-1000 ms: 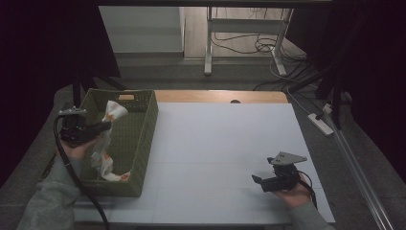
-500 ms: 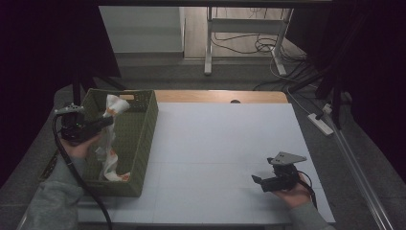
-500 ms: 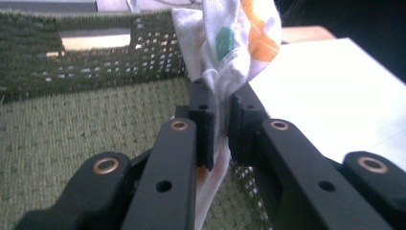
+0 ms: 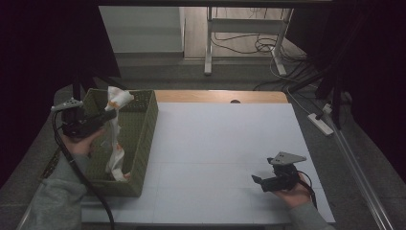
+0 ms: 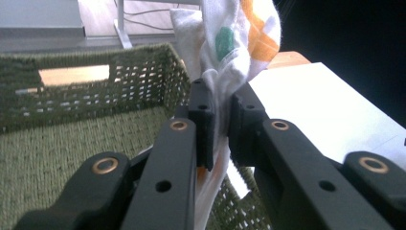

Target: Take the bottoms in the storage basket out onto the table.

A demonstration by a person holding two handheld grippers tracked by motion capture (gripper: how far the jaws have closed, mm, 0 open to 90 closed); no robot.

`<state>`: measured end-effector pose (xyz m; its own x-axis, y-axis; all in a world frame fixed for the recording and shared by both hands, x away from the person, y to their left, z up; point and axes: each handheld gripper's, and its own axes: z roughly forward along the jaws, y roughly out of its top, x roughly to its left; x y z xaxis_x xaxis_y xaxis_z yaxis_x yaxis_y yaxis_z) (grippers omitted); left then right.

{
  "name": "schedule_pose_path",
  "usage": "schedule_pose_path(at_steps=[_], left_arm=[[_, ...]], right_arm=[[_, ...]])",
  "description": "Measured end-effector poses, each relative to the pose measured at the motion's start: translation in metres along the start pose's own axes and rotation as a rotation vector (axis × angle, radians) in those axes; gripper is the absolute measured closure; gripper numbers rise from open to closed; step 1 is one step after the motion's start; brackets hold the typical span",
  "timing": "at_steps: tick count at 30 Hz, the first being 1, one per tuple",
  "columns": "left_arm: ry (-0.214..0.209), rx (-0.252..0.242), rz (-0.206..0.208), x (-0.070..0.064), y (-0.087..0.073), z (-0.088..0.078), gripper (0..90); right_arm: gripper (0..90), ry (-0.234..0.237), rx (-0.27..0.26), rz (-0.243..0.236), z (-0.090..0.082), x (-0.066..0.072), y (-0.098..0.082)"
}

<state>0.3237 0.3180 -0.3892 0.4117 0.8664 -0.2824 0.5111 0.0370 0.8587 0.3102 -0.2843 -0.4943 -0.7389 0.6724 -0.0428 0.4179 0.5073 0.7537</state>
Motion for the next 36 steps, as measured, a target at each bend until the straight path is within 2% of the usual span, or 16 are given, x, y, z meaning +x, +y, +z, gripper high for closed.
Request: schedule_pose_path(at_steps=[17, 22, 28, 36], left_arm=[[-0.022, -0.066, 0.022, -0.017, 0.022, -0.008, 81.4], [-0.013, -0.088, 0.038, -0.023, 0.03, -0.012, 81.4], [-0.024, -0.114, 0.046, -0.029, 0.037, -0.014, 81.4], [-0.02, -0.137, 0.056, -0.035, 0.045, -0.016, 81.4]], right_arm=[[8.9, -0.005, -0.001, -0.003, 0.0, 0.0, 0.0], [8.9, -0.005, -0.007, 0.001, -0.001, 0.0, 0.0], [8.9, -0.005, -0.005, 0.001, -0.001, -0.001, 0.0], [8.9, -0.007, -0.002, 0.002, 0.0, -0.001, 0.0]])
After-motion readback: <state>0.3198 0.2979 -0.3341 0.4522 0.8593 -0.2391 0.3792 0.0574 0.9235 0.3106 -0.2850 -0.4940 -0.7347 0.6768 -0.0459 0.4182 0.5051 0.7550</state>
